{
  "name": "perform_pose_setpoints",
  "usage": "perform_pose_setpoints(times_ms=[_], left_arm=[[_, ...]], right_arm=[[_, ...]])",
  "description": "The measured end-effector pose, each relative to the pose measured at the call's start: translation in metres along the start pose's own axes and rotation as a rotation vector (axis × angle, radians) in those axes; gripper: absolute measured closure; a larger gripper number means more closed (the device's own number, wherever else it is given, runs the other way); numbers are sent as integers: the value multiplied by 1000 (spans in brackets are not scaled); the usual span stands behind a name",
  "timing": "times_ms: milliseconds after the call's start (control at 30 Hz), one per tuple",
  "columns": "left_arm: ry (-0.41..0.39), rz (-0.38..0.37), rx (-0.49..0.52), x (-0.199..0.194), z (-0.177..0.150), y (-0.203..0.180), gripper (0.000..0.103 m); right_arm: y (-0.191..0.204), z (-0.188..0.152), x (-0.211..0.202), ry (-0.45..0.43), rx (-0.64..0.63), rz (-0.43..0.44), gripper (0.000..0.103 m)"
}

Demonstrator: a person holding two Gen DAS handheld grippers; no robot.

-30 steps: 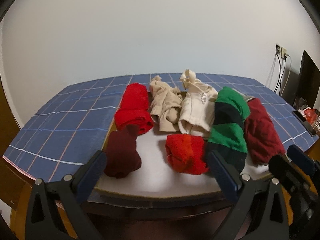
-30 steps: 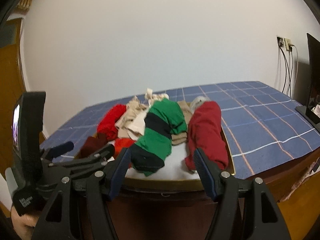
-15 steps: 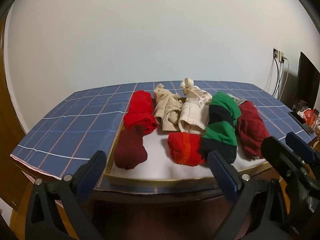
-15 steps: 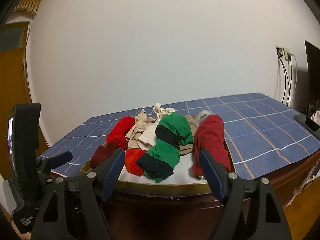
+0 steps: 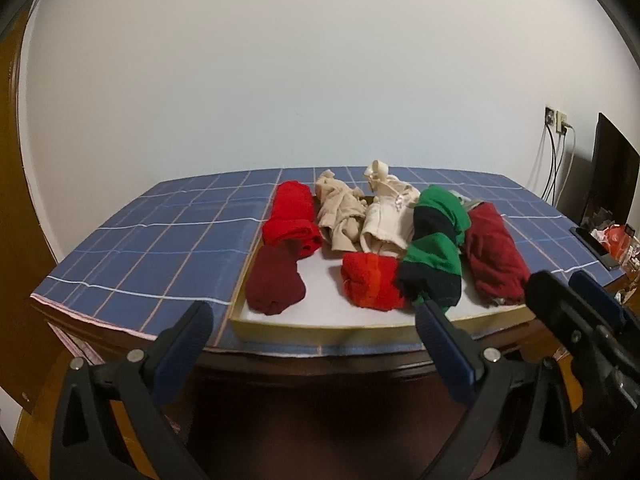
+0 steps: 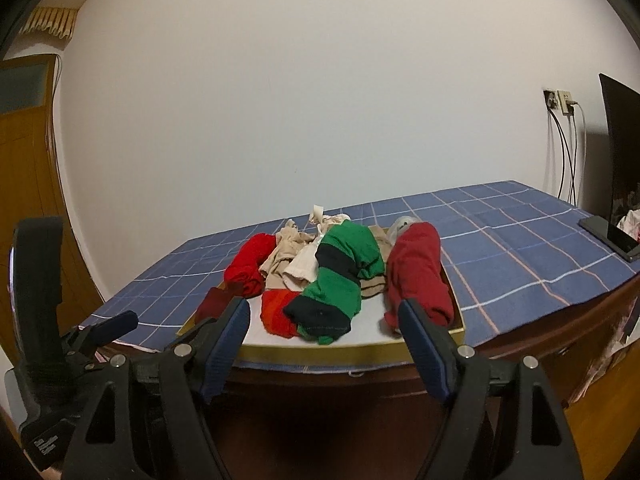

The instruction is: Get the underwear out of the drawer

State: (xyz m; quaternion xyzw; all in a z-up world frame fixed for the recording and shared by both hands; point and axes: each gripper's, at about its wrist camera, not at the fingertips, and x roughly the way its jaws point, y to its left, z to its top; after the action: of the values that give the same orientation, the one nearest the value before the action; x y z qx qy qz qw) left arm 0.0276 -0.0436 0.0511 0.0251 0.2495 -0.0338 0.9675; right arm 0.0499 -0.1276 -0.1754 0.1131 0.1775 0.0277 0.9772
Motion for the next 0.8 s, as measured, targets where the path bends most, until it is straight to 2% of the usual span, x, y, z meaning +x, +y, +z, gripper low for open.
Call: perform_pose_setpoints(times_ms=[800], left_arm=[[-28, 27, 14, -57, -38, 3, 0]], right_arm=[[4, -22, -70, -61, 14, 15, 24]])
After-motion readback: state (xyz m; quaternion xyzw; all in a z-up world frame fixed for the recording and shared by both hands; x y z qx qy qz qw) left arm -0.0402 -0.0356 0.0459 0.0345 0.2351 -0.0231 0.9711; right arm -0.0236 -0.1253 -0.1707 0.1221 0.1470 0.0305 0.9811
